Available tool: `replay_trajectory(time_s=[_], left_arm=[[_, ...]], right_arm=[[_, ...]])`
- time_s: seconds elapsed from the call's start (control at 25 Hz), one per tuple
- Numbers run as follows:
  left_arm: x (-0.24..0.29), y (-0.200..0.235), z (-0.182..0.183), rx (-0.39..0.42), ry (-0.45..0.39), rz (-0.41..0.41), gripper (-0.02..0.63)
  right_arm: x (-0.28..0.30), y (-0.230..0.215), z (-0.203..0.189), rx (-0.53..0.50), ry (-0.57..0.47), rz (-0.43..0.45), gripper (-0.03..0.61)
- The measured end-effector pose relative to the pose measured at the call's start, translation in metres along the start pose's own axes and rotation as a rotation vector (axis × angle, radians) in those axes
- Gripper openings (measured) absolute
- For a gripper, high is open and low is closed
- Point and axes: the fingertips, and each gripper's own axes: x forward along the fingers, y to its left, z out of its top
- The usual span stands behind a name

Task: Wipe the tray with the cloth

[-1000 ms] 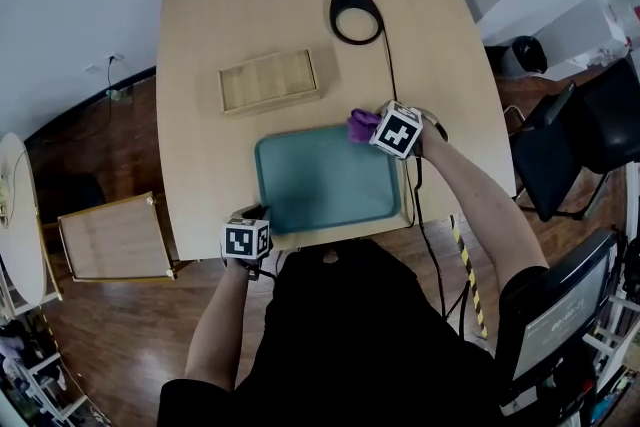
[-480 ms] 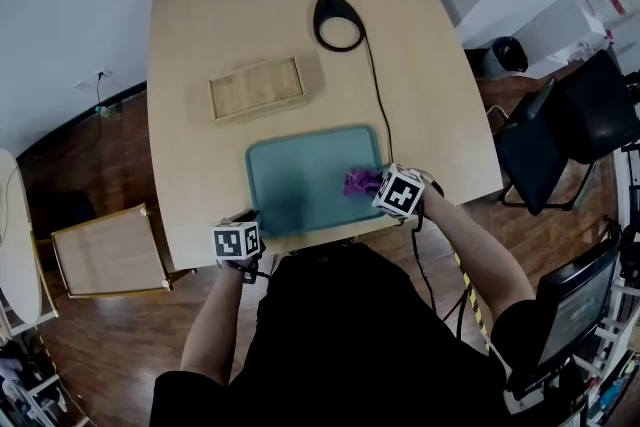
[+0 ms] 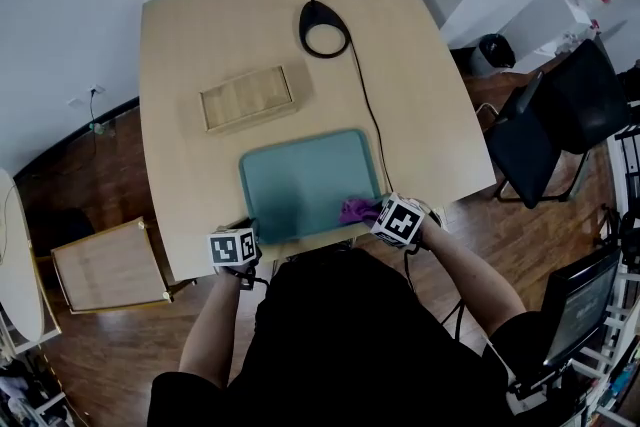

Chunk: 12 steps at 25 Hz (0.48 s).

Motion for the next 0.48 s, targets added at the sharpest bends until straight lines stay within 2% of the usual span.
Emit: replay_trajectory(time_s=[0.16, 0.24, 0.36, 0.48], left_arm=[[0.0, 0.0, 0.0, 0.006, 0.001, 0.006, 0.063], [0.0, 0.001, -0.001, 0.004, 0.001, 0.01, 0.063], [0.0, 0.003, 0.0, -0.01, -0.005, 0.016, 0.063], [-0.001, 0.005, 0.0, -0.042, -0.02, 0.027, 0.063]], right_arm=[[-0.008, 0.01, 0.001, 0.044, -0.045, 0.024, 0.048], [-0.016, 0.005, 0.005, 0.108, -0.108, 0.027, 0.048], [-0.042, -0.026, 0.014, 0.319, -0.283, 0.011, 0.048], [-0.078, -0.074, 0.017, 0.556, -0.455, -0.043, 0.048]])
